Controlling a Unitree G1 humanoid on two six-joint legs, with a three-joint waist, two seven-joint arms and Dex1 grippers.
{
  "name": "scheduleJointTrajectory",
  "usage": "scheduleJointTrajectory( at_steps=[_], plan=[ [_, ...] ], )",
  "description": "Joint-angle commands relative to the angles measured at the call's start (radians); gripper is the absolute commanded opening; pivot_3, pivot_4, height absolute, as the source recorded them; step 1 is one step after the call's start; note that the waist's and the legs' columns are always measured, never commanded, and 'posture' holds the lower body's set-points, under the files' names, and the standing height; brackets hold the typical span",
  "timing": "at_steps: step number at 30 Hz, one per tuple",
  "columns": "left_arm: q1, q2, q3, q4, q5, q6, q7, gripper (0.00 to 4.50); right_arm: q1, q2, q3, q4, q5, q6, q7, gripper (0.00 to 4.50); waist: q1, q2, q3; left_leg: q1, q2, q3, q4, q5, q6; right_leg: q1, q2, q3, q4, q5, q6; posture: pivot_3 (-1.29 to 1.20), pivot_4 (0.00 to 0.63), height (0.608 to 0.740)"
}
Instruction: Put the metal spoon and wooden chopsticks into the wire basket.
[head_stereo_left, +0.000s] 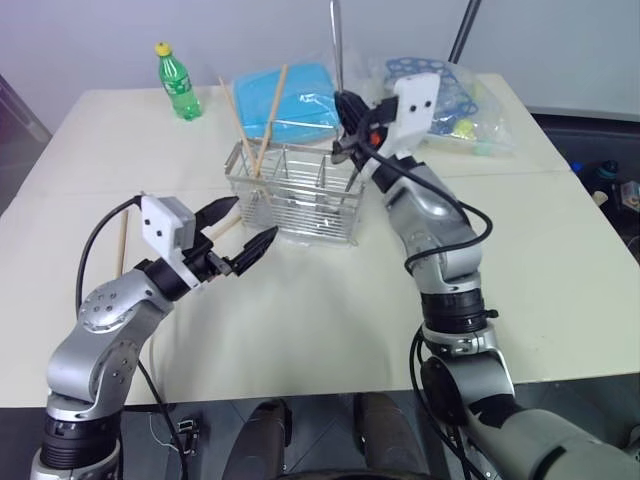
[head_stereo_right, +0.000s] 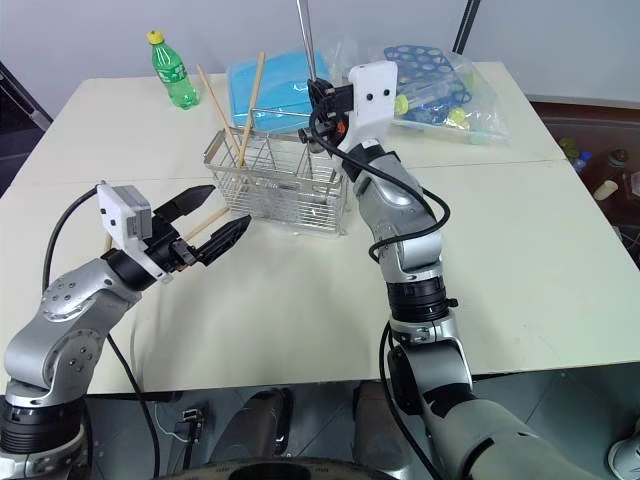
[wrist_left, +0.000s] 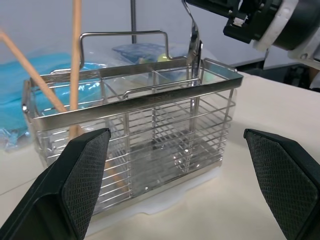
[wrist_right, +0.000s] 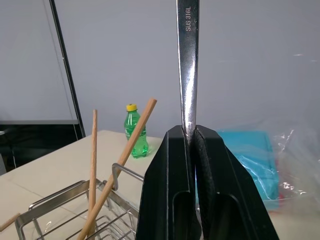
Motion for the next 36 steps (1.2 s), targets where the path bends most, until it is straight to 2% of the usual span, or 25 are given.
scheduleJointTrajectory(
  at_steps=[1, 11, 12, 13, 14, 19, 20, 27, 33, 36],
  plan=[
    [-0.01, 0.003, 0.021, -0.019, -0.001, -0.01, 0.005, 4.5, 0.008, 0.011, 0.008, -0.042, 0.0, -0.017, -0.002, 0.05, 0.0, 0.0, 0.0, 0.0, 0.0, 0.0, 0.0, 0.0, 0.0, 0.0, 0.0, 0.0, 0.0, 0.0, 0.0, 0.0, 0.15, 0.74],
    [-0.02, 0.003, 0.012, 0.002, 0.005, -0.013, -0.005, 4.5, 0.071, 0.016, 0.023, -0.097, 0.014, 0.012, -0.001, 0.05, 0.0, 0.0, 0.0, 0.0, 0.0, 0.0, 0.0, 0.0, 0.0, 0.0, 0.0, 0.0, 0.0, 0.0, 0.0, 0.0, 0.15, 0.74],
    [-0.021, 0.002, 0.009, 0.004, 0.006, -0.013, -0.007, 4.5, 0.076, 0.017, 0.024, -0.101, 0.015, 0.014, -0.001, 0.74, 0.0, 0.0, 0.0, 0.0, 0.0, 0.0, 0.0, 0.0, 0.0, 0.0, 0.0, 0.0, 0.0, 0.0, 0.0, 0.0, 0.15, 0.74],
    [-0.022, 0.001, 0.006, 0.005, 0.007, -0.014, -0.007, 4.5, 0.079, 0.019, 0.024, -0.105, 0.016, 0.015, -0.002, 1.0, 0.0, 0.0, 0.0, 0.0, 0.0, 0.0, 0.0, 0.0, 0.0, 0.0, 0.0, 0.0, 0.0, 0.0, 0.0, 0.0, 0.15, 0.74],
    [-0.023, 0.0, 0.004, 0.006, 0.008, -0.014, -0.008, 4.5, 0.081, 0.021, 0.024, -0.108, 0.016, 0.016, -0.004, 1.45, -0.001, 0.0, 0.0, 0.0, 0.0, 0.0, 0.0, 0.0, 0.0, 0.0, 0.0, 0.0, 0.0, 0.0, 0.0, 0.0, 0.15, 0.74],
    [-0.032, -0.003, 0.0, 0.015, 0.011, -0.016, -0.016, 4.5, 0.084, 0.021, 0.021, -0.119, 0.005, 0.015, -0.017, 4.09, 0.0, 0.0, 0.0, 0.0, 0.0, 0.0, 0.0, 0.0, 0.0, 0.0, 0.0, 0.0, 0.0, 0.0, 0.0, 0.0, 0.15, 0.74],
    [-0.034, -0.003, -0.001, 0.016, 0.012, -0.016, -0.017, 4.5, 0.085, 0.019, 0.021, -0.121, 0.001, 0.015, -0.02, 4.48, 0.0, 0.0, 0.0, 0.0, 0.0, 0.0, 0.0, 0.0, 0.0, 0.0, 0.0, 0.0, 0.0, 0.0, 0.0, 0.0, 0.15, 0.74],
    [-0.057, -0.004, 0.013, 0.032, 0.015, -0.02, -0.019, 4.5, 0.057, -0.01, 0.01, -0.135, -0.005, 0.023, -0.018, 4.48, 0.0, 0.0, 0.0, 0.0, 0.0, 0.0, 0.0, 0.0, 0.0, 0.0, 0.0, 0.0, 0.0, 0.0, 0.0, 0.0, 0.15, 0.74],
    [-0.068, 0.027, 0.068, 0.05, 0.002, -0.014, -0.029, 4.5, -0.012, -0.112, -0.046, -0.183, 0.041, 0.092, 0.024, 4.48, -0.001, 0.0, 0.0, 0.0, 0.0, 0.0, 0.0, 0.0, 0.0, 0.0, 0.0, 0.0, 0.0, 0.0, 0.0, 0.0, 0.15, 0.74],
    [-0.045, 0.062, 0.108, 0.066, -0.002, -0.011, -0.051, 4.5, 0.002, -0.181, -0.064, -0.26, 0.09, 0.173, 0.07, 4.48, -0.001, 0.0, 0.0, 0.0, 0.0, 0.0, 0.0, 0.0, 0.0, 0.0, 0.0, 0.0, 0.0, 0.0, 0.0, 0.0, 0.15, 0.74]
  ],
)
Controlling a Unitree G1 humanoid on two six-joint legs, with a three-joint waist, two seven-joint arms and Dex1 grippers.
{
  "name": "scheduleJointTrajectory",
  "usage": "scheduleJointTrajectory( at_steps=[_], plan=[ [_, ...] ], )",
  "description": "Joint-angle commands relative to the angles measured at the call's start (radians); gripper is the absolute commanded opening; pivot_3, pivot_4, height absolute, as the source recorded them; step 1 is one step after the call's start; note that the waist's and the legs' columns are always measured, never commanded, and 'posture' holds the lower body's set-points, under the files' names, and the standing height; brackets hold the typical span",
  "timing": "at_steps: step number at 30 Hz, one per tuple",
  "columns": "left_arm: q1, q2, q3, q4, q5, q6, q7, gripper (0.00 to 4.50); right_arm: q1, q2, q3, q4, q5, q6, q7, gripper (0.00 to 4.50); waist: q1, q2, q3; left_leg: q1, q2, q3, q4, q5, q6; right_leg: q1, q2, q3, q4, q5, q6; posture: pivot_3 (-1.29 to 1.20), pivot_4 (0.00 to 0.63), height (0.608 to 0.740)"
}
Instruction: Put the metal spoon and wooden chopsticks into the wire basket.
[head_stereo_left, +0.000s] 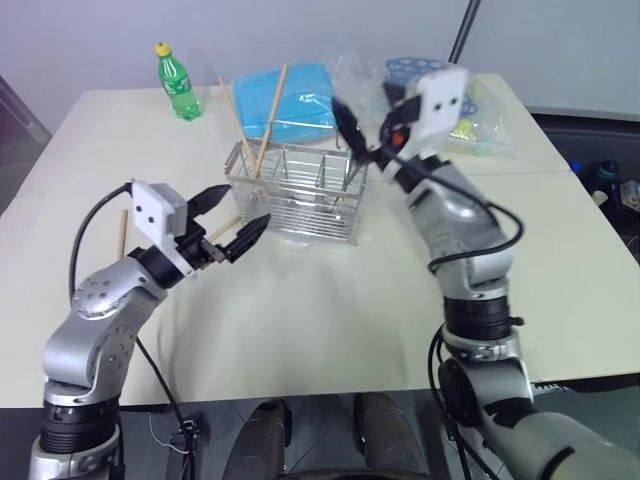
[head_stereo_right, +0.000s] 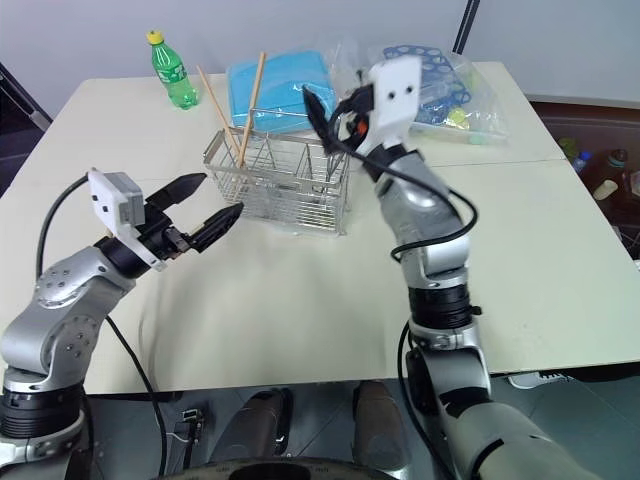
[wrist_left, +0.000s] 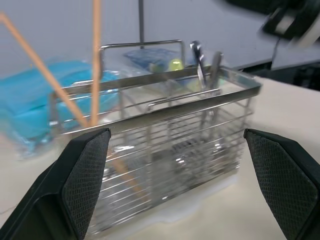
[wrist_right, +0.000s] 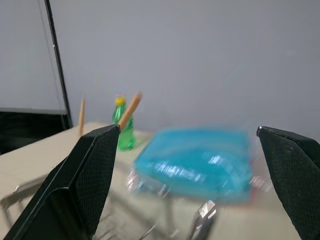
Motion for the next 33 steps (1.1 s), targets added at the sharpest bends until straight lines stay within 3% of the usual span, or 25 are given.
scheduleJointTrajectory(
  at_steps=[1, 8, 13, 22, 33],
  plan=[
    [0.022, 0.037, 0.071, 0.008, -0.009, -0.015, -0.026, 4.5, 0.014, -0.063, -0.023, -0.13, 0.073, 0.094, 0.059, 4.48, 0.0, 0.0, 0.0, 0.0, 0.0, 0.0, 0.0, 0.0, 0.0, 0.0, 0.0, 0.0, 0.0, 0.0, 0.0, 0.0, 0.15, 0.74],
    [0.053, 0.059, 0.138, 0.09, 0.027, -0.057, -0.035, 4.5, 0.174, -0.238, -0.069, -0.37, 0.231, 0.305, 0.151, 4.48, 0.005, 0.0, 0.0, 0.0, 0.0, 0.0, 0.0, 0.0, 0.0, 0.0, 0.0, 0.0, -0.001, 0.0, 0.0, 0.0, 0.15, 0.74],
    [0.094, 0.056, 0.135, 0.127, 0.056, -0.09, -0.052, 4.5, 0.352, -0.298, -0.082, -0.472, 0.282, 0.319, 0.196, 4.48, 0.005, -0.001, 0.0, 0.0, 0.0, 0.0, 0.0, 0.0, 0.0, 0.001, 0.0, 0.0, -0.001, 0.0, 0.0, 0.0, 0.15, 0.74],
    [0.128, 0.074, 0.119, 0.142, 0.101, -0.097, -0.066, 4.5, 0.673, -0.416, -0.051, -0.514, 0.222, 0.095, 0.398, 4.48, 0.012, -0.001, -0.001, 0.0, 0.0, 0.001, 0.001, 0.0, 0.001, 0.002, 0.0, 0.0, -0.002, 0.0, 0.0, 0.0, 0.15, 0.74],
    [0.033, 0.133, 0.092, 0.272, 0.182, -0.134, -0.099, 4.5, 0.688, -0.5, -0.015, -0.447, 0.15, -0.143, 0.579, 4.48, 0.013, -0.002, -0.001, 0.001, 0.0, 0.001, 0.001, 0.0, 0.001, 0.003, 0.0, 0.0, -0.002, 0.0, 0.0, 0.0, 0.15, 0.74]
  ],
)
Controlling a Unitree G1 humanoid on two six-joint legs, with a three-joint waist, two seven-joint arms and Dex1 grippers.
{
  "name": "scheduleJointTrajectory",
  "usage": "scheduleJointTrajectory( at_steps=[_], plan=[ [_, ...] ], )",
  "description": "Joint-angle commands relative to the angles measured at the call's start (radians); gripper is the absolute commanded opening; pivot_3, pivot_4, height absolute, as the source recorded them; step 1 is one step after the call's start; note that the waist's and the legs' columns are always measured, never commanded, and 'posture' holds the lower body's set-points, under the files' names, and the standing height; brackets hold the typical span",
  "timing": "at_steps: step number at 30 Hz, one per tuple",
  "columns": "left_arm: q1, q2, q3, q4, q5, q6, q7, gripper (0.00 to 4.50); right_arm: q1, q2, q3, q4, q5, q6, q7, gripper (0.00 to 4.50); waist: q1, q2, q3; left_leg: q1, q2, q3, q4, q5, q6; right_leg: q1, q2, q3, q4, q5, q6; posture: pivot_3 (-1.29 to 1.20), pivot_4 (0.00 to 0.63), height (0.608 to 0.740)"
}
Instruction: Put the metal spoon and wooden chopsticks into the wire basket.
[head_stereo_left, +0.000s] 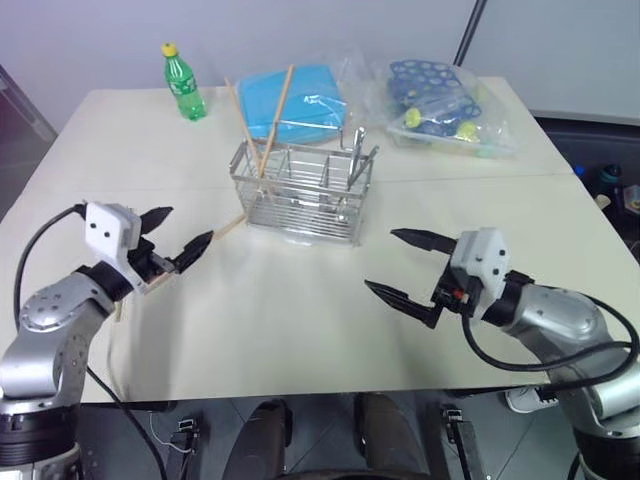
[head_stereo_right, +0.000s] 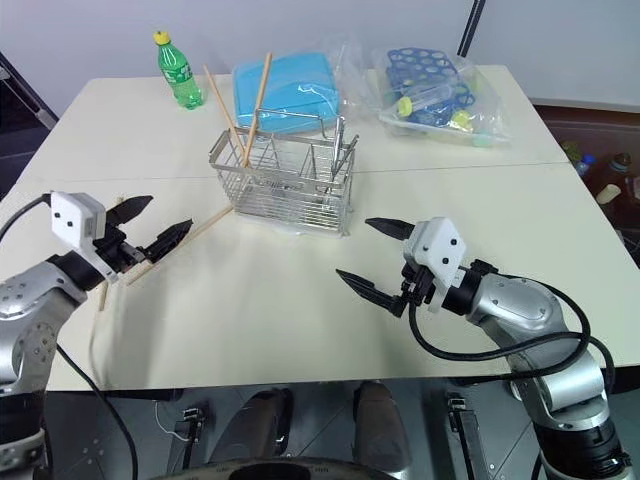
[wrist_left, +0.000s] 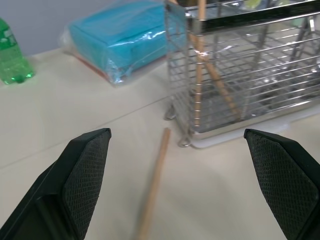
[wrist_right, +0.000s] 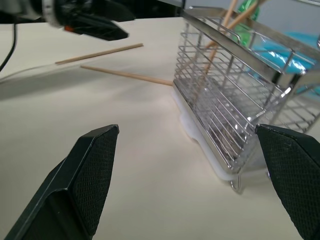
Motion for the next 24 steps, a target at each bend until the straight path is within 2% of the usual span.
scheduleJointTrajectory(
  at_steps=[1, 13, 24],
  plan=[
    [-0.044, 0.03, -0.012, 0.048, 0.054, -0.04, -0.009, 4.5, -0.019, -0.012, 0.019, 0.0, -0.026, -0.069, 0.037, 4.48, 0.001, 0.0, 0.0, 0.0, 0.0, 0.0, 0.0, 0.0, 0.0, 0.0, 0.0, 0.0, 0.0, 0.0, 0.0, 0.0, 0.15, 0.74],
    [-0.21, 0.155, -0.11, 0.285, 0.125, -0.053, -0.2, 4.5, -0.115, 0.015, 0.083, -0.014, -0.034, -0.057, 0.009, 4.48, 0.017, 0.0, 0.0, 0.0, 0.0, 0.0, 0.0, 0.0, 0.0, 0.0, 0.0, 0.0, 0.0, 0.0, 0.0, 0.0, 0.15, 0.74],
    [-0.298, 0.191, -0.223, 0.508, 0.191, -0.061, -0.392, 4.5, 0.0, 0.006, 0.089, -0.096, -0.04, -0.104, 0.031, 4.48, 0.013, -0.001, 0.0, 0.0, 0.0, 0.0, 0.0, 0.0, 0.0, 0.0, 0.0, 0.0, 0.001, 0.0, 0.0, 0.0, 0.15, 0.74]
  ],
)
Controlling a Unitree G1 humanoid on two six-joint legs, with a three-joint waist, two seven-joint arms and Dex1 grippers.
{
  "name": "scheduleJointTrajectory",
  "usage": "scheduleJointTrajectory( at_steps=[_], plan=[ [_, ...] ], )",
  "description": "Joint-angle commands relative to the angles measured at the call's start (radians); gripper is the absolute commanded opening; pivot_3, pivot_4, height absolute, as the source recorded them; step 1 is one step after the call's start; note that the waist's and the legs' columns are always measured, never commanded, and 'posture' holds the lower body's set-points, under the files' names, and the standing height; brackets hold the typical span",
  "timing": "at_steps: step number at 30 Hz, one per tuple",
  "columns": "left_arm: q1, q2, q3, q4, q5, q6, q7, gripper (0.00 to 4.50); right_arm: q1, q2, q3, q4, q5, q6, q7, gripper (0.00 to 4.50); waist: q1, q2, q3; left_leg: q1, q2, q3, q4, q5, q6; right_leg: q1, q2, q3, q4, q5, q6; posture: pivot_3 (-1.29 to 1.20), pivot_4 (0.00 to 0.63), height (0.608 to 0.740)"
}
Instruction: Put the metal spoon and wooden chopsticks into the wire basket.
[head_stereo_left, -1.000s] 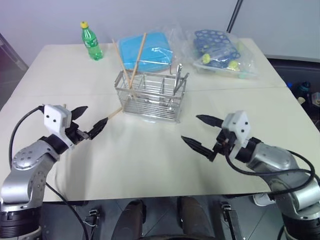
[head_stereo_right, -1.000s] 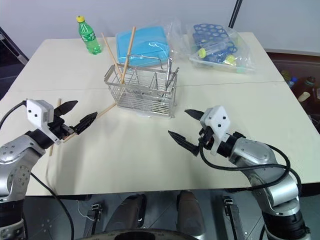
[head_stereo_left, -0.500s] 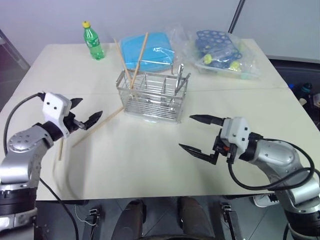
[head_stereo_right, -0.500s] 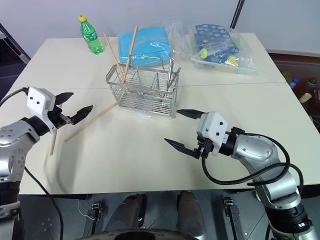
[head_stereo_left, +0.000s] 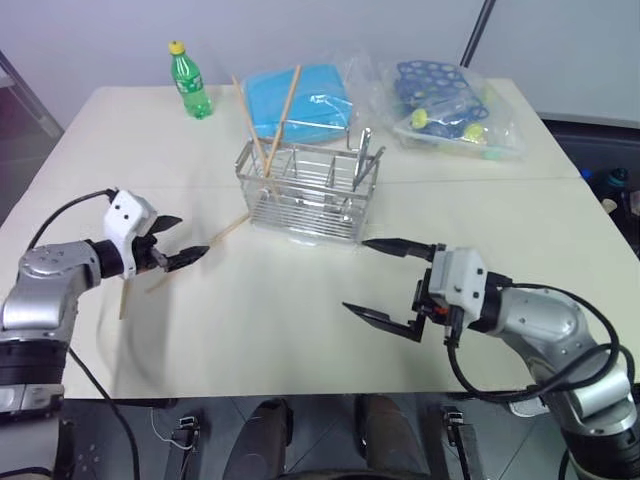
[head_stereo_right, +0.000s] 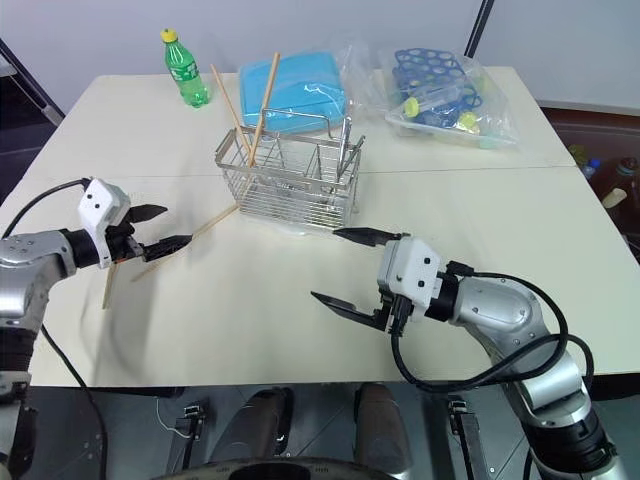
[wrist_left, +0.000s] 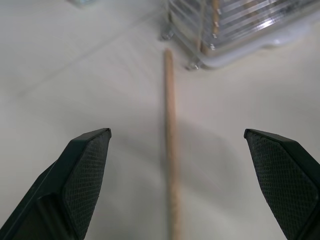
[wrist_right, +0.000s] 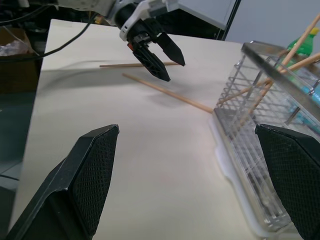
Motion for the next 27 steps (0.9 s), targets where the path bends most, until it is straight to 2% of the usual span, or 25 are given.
scheduleJointTrajectory(
  at_steps=[1, 8, 23, 26, 27],
  plan=[
    [-0.028, 0.025, -0.016, 0.036, 0.039, -0.04, -0.027, 4.5, 0.015, -0.005, -0.023, -0.047, 0.013, -0.027, -0.001, 4.48, -0.001, 0.0, 0.0, 0.0, 0.0, 0.0, 0.0, 0.0, 0.0, 0.0, 0.0, 0.0, 0.0, 0.0, 0.0, 0.0, 0.15, 0.74],
    [-0.079, 0.012, -0.074, 0.129, 0.128, -0.113, -0.026, 4.5, 0.053, -0.005, -0.028, -0.055, 0.01, -0.043, -0.005, 4.48, 0.001, 0.0, 0.0, 0.0, 0.0, 0.0, 0.0, 0.0, 0.0, 0.0, 0.0, 0.0, 0.0, 0.0, 0.0, 0.0, 0.15, 0.74],
    [-0.156, -0.019, -0.158, 0.164, 0.214, -0.141, -0.05, 4.5, 0.067, 0.029, 0.009, -0.04, -0.029, -0.074, -0.049, 4.48, 0.0, -0.001, -0.001, 0.0, 0.0, 0.0, 0.001, 0.0, 0.0, 0.0, 0.0, 0.0, 0.001, 0.0, 0.0, 0.0, 0.15, 0.74],
    [-0.159, -0.014, -0.169, 0.167, 0.228, -0.135, -0.061, 3.72, 0.064, 0.035, 0.011, -0.037, -0.032, -0.074, -0.057, 4.5, 0.001, -0.001, -0.001, 0.0, 0.0, 0.0, 0.001, 0.0, 0.0, 0.0, 0.0, 0.0, 0.001, 0.0, 0.0, 0.0, 0.15, 0.74],
    [-0.158, -0.013, -0.171, 0.166, 0.231, -0.13, -0.064, 3.23, 0.065, 0.038, 0.01, -0.037, -0.032, -0.073, -0.06, 4.5, 0.0, -0.001, -0.001, 0.0, 0.0, 0.0, 0.001, 0.0, 0.0, 0.0, 0.0, 0.0, 0.001, 0.0, 0.0, 0.0, 0.15, 0.74]
  ],
)
